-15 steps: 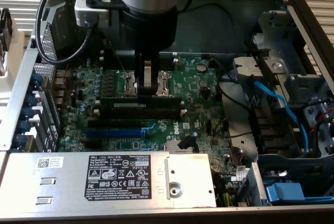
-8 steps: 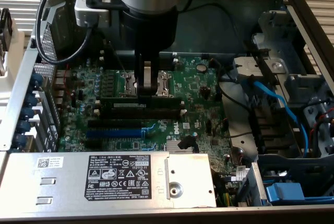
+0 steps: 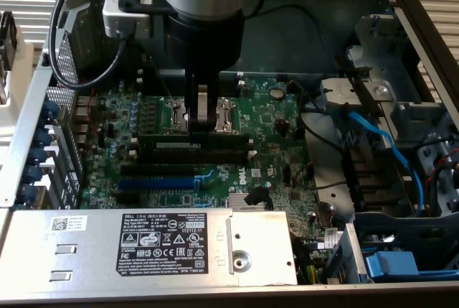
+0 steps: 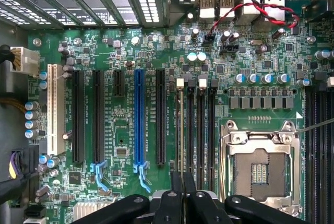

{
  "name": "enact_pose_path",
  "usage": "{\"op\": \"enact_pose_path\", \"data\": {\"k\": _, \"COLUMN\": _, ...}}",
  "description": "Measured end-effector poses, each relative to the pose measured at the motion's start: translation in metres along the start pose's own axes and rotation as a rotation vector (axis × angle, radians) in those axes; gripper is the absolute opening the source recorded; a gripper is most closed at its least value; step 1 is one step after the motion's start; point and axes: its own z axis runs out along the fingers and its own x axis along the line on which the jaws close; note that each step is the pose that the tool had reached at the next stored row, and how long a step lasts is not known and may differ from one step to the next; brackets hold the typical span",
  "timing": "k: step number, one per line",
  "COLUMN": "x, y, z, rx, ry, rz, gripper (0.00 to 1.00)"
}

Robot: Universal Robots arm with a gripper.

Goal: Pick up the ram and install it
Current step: 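Insert the ram into the slot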

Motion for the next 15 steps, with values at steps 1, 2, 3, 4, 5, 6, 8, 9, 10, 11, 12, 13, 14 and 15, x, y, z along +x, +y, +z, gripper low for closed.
{"op": "enact_pose_path", "data": {"k": 1, "x": 0.0, "y": 0.0, "z": 0.0001, "rx": -0.0001, "ry": 0.0001, "rz": 0.0, "gripper": 0.12}}
{"op": "enact_pose_path", "data": {"k": 2, "x": 0.0, "y": 0.0, "z": 0.0001, "rx": -0.0001, "ry": 0.0001, "rz": 0.0, "gripper": 0.12}}
{"op": "enact_pose_path", "data": {"k": 3, "x": -0.0001, "y": -0.0001, "z": 0.0004, "rx": 0.0001, "ry": -0.0002, "rz": 0.0, "gripper": 0.12}}
{"op": "enact_pose_path", "data": {"k": 4, "x": -0.0003, "y": -0.0001, "z": 0.0006, "rx": 0.0002, "ry": -0.0003, "rz": 0.0, "gripper": 0.12}}
{"op": "enact_pose_path", "data": {"k": 5, "x": -0.0005, "y": -0.0001, "z": 0.0007, "rx": 0.0002, "ry": -0.0003, "rz": 0.0, "gripper": 0.12}}
{"op": "enact_pose_path", "data": {"k": 6, "x": -0.0009, "y": 0.0, "z": 0.0009, "rx": 0.0001, "ry": -0.0003, "rz": 0.0, "gripper": 0.12}}
{"op": "enact_pose_path", "data": {"k": 8, "x": -0.0008, "y": 0.0001, "z": 0.0008, "rx": -0.0001, "ry": 0.0001, "rz": 0.0, "gripper": 0.12}}
{"op": "enact_pose_path", "data": {"k": 9, "x": -0.0008, "y": 0.0001, "z": 0.0009, "rx": -0.0001, "ry": 0.0001, "rz": 0.0, "gripper": 0.12}}
{"op": "enact_pose_path", "data": {"k": 10, "x": -0.0008, "y": 0.0002, "z": 0.0009, "rx": -0.0001, "ry": 0.0001, "rz": 0.0, "gripper": 0.12}}
{"op": "enact_pose_path", "data": {"k": 11, "x": -0.0009, "y": 0.0005, "z": 0.0011, "rx": -0.0001, "ry": 0.0, "rz": 0.0, "gripper": 0.12}}
{"op": "enact_pose_path", "data": {"k": 12, "x": -0.0009, "y": 0.0007, "z": 0.0012, "rx": 0.0, "ry": -0.0001, "rz": 0.0, "gripper": 0.12}}
{"op": "enact_pose_path", "data": {"k": 13, "x": -0.0009, "y": 0.0008, "z": 0.0012, "rx": 0.0, "ry": 0.0, "rz": 0.0, "gripper": 0.12}}
{"op": "enact_pose_path", "data": {"k": 14, "x": -0.0009, "y": 0.0009, "z": 0.0013, "rx": -0.0001, "ry": 0.0, "rz": 0.0, "gripper": 0.12}}
{"op": "enact_pose_path", "data": {"k": 15, "x": -0.0009, "y": 0.001, "z": 0.0014, "rx": 0.0, "ry": 0.0, "rz": 0.0, "gripper": 0.12}}
